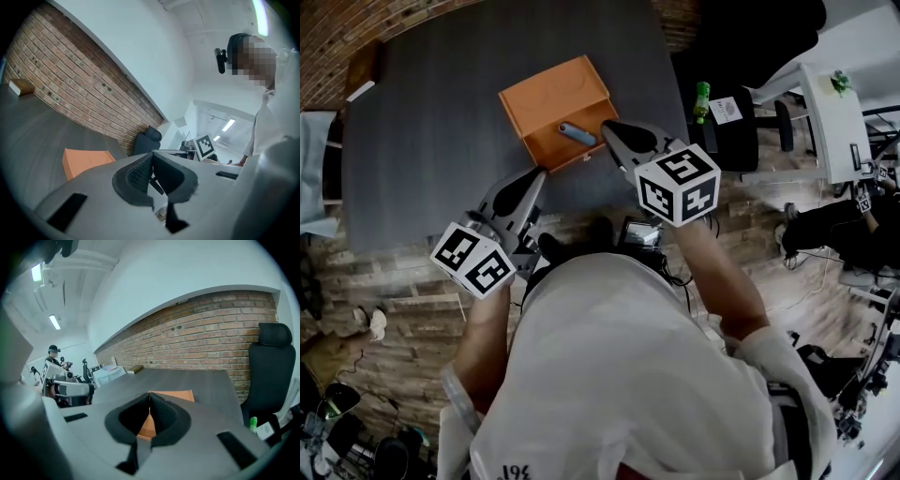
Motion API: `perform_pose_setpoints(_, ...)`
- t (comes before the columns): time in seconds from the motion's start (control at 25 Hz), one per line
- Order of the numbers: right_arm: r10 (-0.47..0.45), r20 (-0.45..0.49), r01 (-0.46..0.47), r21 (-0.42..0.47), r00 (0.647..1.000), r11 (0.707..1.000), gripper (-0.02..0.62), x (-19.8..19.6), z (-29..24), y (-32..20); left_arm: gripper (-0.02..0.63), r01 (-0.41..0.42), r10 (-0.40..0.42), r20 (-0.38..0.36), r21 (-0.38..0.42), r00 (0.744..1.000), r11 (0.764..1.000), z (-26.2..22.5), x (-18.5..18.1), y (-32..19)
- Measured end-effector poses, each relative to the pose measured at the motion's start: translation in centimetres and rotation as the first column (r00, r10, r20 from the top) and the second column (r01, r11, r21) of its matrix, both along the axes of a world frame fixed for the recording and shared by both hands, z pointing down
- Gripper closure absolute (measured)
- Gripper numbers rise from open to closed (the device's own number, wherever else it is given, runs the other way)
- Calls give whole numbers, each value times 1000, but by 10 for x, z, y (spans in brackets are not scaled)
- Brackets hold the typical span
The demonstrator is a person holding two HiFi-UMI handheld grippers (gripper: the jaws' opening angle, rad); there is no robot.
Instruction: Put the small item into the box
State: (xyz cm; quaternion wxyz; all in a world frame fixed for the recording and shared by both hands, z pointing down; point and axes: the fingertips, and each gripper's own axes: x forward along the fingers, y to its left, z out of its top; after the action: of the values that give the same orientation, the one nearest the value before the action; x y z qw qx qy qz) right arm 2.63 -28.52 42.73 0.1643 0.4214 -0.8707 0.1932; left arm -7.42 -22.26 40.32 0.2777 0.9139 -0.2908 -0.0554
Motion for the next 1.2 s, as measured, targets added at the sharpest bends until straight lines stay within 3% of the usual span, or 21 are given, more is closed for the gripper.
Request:
perform_pose_setpoints(0.28,15,90,-16,16,996,1000,581,3,-24,20,597,-10,11,-18,34,1000,999,-20,-5,13)
perform_pose_setpoints(0.76,63,139,-70,42,988,997,583,25,-48,47,597,-3,4,-29,54,1000,999,-38,-16,37)
perform_pose_setpoints(1.2,52,171,-65,69,984,995,583,21,-64,68,597,-27,29,-30,65,999,998,-46,-14,51)
